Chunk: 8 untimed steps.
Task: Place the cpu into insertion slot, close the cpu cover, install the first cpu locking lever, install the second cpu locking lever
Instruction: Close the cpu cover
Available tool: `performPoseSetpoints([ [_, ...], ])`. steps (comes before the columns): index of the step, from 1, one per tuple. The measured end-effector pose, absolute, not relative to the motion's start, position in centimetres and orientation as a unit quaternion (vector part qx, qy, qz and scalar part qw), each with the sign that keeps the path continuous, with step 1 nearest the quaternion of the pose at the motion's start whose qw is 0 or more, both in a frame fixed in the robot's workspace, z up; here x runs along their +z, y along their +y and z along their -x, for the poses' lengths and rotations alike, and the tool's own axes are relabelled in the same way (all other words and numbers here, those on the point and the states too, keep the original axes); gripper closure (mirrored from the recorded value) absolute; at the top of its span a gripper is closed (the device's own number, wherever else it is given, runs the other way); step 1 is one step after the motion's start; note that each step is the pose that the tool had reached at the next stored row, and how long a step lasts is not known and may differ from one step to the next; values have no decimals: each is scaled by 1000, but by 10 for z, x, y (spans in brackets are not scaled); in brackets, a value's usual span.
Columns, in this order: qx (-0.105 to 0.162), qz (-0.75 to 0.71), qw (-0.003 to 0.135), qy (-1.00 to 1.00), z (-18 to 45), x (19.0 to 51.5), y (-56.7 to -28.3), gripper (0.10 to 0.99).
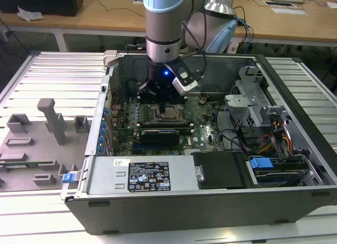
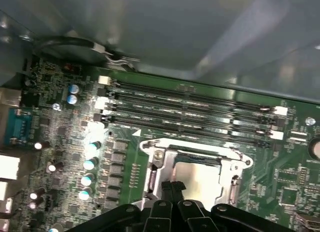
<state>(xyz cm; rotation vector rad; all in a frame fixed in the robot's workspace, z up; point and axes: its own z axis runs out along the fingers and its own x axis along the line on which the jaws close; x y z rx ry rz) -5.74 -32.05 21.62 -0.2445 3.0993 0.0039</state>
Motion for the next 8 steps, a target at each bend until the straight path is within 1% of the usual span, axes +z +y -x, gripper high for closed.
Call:
performPoseSetpoints([
  [8, 1, 79, 15, 997, 43, 220, -320, 980],
])
